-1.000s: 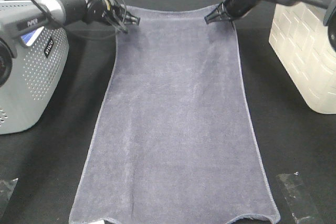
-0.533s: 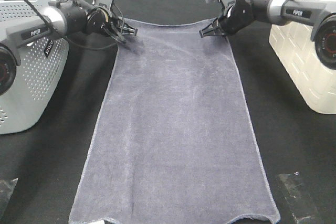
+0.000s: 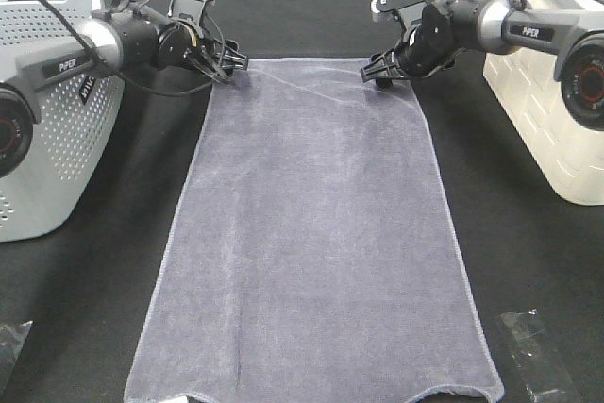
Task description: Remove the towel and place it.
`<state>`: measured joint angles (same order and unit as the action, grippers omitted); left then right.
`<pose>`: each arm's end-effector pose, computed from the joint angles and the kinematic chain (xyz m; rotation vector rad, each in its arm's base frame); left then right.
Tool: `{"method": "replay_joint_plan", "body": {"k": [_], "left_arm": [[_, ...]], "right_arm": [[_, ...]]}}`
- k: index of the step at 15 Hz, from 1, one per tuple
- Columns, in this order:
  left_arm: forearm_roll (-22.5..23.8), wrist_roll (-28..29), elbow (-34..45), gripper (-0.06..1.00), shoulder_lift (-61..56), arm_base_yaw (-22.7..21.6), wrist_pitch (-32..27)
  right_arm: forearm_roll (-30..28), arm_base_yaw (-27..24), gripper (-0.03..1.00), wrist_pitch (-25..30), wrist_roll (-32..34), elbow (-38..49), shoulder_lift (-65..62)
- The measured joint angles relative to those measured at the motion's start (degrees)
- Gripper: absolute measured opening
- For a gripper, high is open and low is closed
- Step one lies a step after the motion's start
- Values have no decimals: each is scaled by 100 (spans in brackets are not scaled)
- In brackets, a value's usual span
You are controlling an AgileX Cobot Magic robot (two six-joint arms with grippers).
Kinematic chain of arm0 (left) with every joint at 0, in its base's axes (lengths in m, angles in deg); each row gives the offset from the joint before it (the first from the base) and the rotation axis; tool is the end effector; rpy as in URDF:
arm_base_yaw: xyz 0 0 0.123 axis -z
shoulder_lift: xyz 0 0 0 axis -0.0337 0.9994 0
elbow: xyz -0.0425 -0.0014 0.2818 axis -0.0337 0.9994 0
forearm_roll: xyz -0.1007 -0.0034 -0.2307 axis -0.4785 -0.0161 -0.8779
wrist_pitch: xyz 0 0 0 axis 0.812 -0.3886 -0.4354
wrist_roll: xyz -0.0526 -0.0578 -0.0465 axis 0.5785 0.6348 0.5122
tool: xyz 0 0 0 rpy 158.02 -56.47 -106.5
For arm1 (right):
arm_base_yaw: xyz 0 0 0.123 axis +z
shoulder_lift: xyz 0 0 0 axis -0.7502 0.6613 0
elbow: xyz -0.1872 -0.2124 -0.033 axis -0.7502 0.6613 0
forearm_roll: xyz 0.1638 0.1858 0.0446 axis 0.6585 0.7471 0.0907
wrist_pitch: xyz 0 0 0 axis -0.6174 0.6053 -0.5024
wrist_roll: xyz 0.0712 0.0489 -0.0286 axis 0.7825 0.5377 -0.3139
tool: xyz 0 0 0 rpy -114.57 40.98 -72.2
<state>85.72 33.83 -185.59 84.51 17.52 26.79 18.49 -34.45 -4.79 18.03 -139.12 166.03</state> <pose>0.5789 -0.1526 0.0892 0.2766 2.1148 -0.0361 0.5576 0.1332 0.0882 -0.3950 2.2988 -0.0316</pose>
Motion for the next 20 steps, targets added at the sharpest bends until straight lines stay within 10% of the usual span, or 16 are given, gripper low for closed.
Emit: {"method": "replay_joint_plan", "body": {"k": [11,20], "left_arm": [[-533,-17,0,80,-1421,367,-1696],[-539,-573,0,80,-3060,487,-4446]], "right_arm": [[1272,0,76,2000,6,0,-1656],[1902,0,76,4400,-252,-29,-3140]]}}
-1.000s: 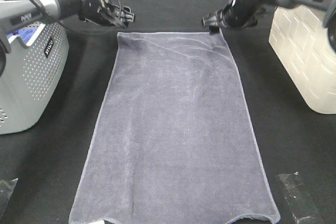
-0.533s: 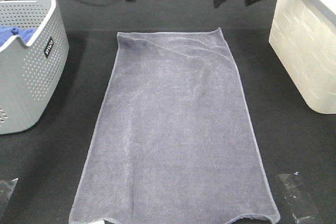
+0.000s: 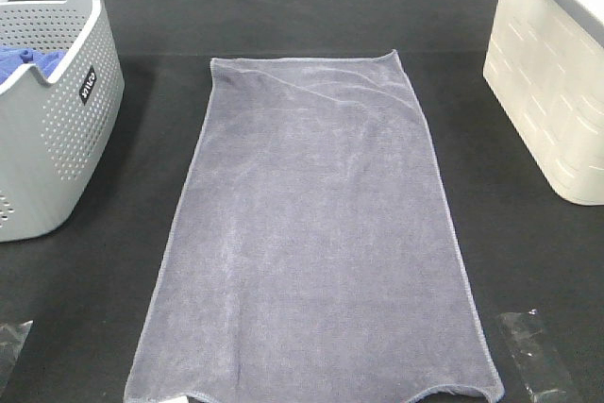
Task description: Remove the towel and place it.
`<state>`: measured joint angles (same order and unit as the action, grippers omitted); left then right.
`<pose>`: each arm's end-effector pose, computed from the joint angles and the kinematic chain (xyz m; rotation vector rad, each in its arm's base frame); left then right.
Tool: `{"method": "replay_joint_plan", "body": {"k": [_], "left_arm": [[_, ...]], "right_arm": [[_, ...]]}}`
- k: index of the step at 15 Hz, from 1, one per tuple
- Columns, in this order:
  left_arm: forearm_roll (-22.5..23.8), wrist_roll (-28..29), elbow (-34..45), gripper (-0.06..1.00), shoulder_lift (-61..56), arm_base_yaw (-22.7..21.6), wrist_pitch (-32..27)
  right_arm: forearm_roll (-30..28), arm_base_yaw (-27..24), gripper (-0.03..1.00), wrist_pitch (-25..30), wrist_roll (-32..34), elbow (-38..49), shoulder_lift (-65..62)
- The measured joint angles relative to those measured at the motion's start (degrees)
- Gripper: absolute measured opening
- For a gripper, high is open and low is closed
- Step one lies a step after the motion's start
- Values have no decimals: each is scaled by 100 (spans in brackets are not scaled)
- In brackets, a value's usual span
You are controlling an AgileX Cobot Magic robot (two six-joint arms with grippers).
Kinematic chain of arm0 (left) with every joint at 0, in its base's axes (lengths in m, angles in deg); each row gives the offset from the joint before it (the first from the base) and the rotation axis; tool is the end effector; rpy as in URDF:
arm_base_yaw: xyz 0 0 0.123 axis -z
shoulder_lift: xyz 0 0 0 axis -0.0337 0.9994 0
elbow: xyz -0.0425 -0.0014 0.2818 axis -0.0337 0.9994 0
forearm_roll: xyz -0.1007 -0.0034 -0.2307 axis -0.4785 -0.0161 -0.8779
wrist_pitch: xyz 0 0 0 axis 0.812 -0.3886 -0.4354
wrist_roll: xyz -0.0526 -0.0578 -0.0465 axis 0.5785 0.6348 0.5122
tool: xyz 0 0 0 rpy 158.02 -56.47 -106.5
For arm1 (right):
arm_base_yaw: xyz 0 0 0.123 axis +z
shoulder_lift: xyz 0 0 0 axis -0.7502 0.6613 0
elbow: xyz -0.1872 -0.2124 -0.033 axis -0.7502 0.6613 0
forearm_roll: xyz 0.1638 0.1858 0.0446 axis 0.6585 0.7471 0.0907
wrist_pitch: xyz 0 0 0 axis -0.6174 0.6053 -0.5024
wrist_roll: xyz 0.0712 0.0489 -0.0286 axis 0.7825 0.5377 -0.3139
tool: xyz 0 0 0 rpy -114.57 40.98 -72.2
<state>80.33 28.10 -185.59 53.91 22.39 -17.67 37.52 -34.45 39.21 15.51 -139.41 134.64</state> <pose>0.4785 -0.1568 0.3374 0.2303 2.3422 0.0594 0.4518 0.1247 0.3374 -0.2710 2.5532 0.2692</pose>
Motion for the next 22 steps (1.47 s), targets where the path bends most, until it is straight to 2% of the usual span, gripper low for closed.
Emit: {"method": "replay_joint_plan", "body": {"k": [1,3,7,9,11,16,17,19,22], "left_arm": [[17,-23,0,80,-172,0,-321],[34,-40,0,80,-390,0,-814],[0,-57,52,80,-699,0,-917],[-34,-63,424,80,-1146,0,-922],[-6,-63,1220,80,-1816,11,-922],[29,-52,4011,80,-3845,17,-922],[29,-40,4544,80,-4223,17,-928],[29,80,5827,80,-5157,17,-934],[-103,143,7202,80,-6320,17,-951]], "right_arm": [[11,0,76,206,-6,0,-103],[23,0,76,281,-6,-6,-246],[29,0,76,292,-6,372,-619],[-11,0,76,321,-6,894,-1026],[-23,0,76,321,-6,1593,-1616],[-23,0,76,321,-11,3759,-3346],[-23,0,76,321,-11,3976,-3518],[-29,0,76,321,-40,5019,-4366],[-149,0,76,315,-46,6360,-5334]]}}
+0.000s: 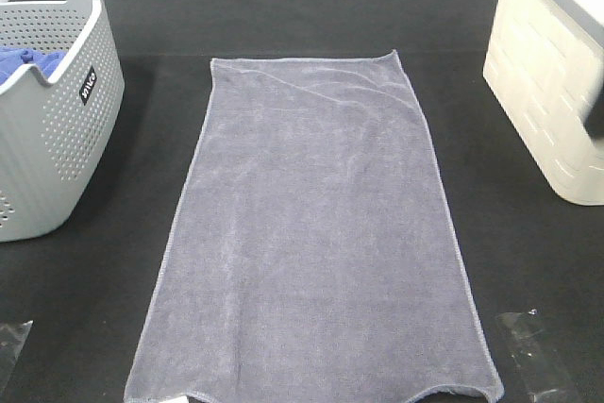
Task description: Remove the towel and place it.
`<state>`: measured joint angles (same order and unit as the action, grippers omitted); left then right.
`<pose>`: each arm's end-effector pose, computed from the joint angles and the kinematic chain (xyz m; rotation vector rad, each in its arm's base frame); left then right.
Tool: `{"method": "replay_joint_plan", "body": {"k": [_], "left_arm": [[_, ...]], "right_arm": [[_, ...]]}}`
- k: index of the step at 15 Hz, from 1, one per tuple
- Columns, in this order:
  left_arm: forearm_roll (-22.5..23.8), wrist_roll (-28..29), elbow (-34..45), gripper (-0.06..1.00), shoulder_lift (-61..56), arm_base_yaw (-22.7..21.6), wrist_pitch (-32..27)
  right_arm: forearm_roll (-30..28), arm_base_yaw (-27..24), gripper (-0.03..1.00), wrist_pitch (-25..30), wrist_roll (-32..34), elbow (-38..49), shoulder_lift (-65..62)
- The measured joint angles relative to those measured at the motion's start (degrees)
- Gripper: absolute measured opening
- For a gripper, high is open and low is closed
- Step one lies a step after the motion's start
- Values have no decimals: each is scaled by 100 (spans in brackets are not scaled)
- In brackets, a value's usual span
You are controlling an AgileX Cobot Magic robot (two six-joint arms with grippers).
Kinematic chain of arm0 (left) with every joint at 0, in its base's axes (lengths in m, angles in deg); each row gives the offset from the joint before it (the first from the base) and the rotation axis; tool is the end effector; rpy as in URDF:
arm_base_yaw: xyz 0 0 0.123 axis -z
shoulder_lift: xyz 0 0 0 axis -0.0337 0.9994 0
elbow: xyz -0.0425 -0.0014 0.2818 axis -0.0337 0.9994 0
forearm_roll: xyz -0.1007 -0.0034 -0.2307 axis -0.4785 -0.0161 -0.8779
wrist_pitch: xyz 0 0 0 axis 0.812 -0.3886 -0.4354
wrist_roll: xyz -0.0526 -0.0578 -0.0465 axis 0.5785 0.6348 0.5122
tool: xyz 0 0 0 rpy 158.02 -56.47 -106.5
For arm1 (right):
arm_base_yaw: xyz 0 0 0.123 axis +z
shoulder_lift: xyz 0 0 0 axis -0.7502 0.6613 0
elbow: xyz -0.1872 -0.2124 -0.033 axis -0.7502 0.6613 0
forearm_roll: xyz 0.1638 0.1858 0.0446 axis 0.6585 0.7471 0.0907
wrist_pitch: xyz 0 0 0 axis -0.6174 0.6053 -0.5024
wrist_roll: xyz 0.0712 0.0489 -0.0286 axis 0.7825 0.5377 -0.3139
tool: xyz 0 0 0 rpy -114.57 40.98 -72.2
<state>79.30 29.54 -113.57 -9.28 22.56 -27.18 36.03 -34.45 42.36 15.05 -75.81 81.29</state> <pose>0.1930 -0.0508 0.3544 0.2228 2.6510 0.1465 0.1981 0.0587 0.3335 -0.3031 2.7842 0.2028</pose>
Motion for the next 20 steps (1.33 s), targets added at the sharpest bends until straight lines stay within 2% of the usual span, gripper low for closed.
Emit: {"method": "replay_joint_plan", "body": {"k": [6,8,12,16,20], "left_arm": [[-533,-149,2206,80,-2653,0,29],[-710,-384,2647,80,-3438,0,241],[-1089,-762,3369,80,-4629,0,905],[-1633,-1501,3466,80,-4824,0,963],[-1725,-1684,3489,80,-4824,0,963]], "right_arm": [[-46,0,76,23,0,2435,-2028],[-166,0,76,-86,-29,2825,-2716],[-160,0,76,-584,-453,3105,-4102],[-23,0,76,-831,-659,3243,-5260],[-23,0,76,-831,-699,3243,-5684]]}}
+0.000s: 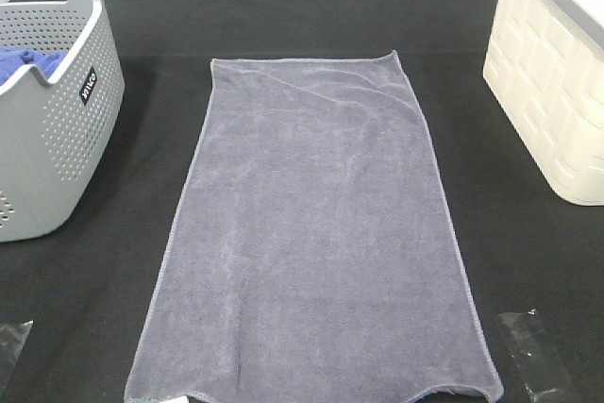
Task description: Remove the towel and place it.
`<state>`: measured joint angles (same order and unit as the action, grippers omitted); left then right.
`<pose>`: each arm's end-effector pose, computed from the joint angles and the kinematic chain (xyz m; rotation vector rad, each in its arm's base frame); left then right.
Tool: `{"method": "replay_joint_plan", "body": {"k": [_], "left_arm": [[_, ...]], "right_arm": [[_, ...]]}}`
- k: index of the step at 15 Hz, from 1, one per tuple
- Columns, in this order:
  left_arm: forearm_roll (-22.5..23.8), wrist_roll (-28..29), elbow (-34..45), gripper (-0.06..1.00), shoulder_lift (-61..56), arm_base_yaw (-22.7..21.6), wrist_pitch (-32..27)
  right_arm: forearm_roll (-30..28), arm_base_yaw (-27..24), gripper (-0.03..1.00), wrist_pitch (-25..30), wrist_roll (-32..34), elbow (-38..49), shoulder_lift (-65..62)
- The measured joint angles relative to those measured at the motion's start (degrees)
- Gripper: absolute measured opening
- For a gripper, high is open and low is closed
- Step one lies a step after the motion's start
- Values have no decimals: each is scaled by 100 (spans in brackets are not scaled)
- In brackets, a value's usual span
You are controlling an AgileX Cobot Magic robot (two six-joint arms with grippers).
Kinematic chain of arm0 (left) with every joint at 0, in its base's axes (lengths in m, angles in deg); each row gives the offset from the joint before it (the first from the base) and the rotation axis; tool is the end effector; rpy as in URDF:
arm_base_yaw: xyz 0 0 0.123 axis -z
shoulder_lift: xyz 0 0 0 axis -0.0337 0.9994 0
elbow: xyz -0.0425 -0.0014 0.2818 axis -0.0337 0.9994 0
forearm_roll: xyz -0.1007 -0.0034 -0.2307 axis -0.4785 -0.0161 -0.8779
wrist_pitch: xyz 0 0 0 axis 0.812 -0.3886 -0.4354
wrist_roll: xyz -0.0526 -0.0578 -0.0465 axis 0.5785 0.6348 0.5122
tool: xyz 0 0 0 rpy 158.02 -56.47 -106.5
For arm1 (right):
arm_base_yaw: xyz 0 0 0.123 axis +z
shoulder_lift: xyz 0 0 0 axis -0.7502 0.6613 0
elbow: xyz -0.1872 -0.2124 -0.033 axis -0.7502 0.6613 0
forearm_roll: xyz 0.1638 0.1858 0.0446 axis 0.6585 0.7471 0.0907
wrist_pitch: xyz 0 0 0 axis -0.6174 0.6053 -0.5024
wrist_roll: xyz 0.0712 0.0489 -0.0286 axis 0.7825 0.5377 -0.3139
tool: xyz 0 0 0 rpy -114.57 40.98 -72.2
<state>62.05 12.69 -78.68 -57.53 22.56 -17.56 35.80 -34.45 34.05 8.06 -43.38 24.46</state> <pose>0.0346 -0.0180 0.2738 0.4841 2.2700 -0.2228 0.0182 0.0125 0.2779 -0.3901 2.1886 0.1943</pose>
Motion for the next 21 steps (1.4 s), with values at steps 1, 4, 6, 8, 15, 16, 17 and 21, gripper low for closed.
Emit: {"method": "replay_joint_plan", "body": {"k": [1,4,6,8,15,16,17,21], "left_arm": [[0,0,0,80,0,0,0],[0,0,0,80,0,0,0],[0,0,0,80,0,0,0],[0,0,0,80,0,0,0],[0,0,0,80,0,0,0],[0,0,0,80,0,0,0],[0,0,0,80,-23,-74,0],[0,0,0,80,-413,-716,0]], "right_arm": [[0,0,76,0,-6,0,0],[0,0,76,0,-11,0,0],[0,0,76,0,-11,0,0],[0,0,76,0,-11,0,0],[0,0,76,0,-11,0,0],[0,0,76,0,-11,0,0],[0,0,76,0,-11,0,0],[6,-132,76,0,-11,0,0]]}}
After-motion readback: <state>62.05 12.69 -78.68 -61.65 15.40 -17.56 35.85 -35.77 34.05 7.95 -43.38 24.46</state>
